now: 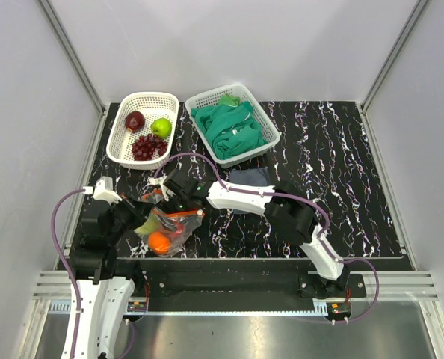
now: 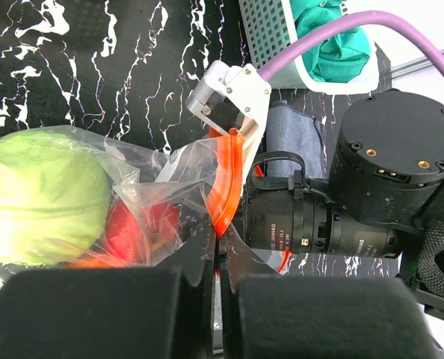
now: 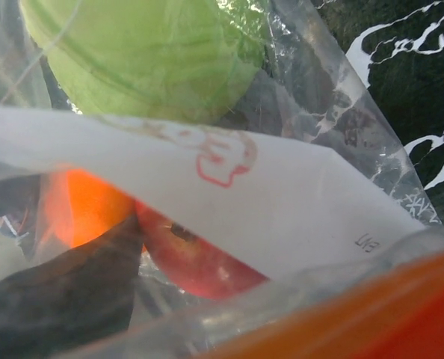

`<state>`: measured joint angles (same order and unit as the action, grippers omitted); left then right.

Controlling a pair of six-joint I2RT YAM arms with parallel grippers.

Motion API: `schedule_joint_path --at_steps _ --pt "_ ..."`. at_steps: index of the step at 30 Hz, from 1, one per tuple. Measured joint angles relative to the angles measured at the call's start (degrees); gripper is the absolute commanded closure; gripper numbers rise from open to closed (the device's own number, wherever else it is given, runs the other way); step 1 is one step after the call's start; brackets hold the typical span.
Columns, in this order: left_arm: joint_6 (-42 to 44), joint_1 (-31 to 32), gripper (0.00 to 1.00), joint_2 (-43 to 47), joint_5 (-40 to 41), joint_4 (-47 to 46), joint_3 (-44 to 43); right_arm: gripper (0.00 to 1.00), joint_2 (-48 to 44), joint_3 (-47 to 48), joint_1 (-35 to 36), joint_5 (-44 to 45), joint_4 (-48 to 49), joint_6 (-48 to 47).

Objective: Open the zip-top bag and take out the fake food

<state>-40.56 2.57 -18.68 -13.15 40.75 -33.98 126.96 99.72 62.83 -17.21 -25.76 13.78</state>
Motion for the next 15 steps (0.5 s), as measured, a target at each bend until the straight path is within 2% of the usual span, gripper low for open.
schedule_joint_path --at_steps 6,11,15 --pt "0.0 0.0 1.0 0.24 0.02 0.07 0.0 0.46 -2.32 -1.95 0.04 2.58 0.63 -0.76" --pt "-0.02 0.0 1.0 1.05 0.11 0.13 -0.04 0.54 -8.15 -4.07 0.0 4.44 0.66 -2.62" --pt "0.0 0.0 1.0 1.11 0.09 0.33 -0.04 0.56 -12.79 -4.22 0.0 4.76 1.16 -3.72"
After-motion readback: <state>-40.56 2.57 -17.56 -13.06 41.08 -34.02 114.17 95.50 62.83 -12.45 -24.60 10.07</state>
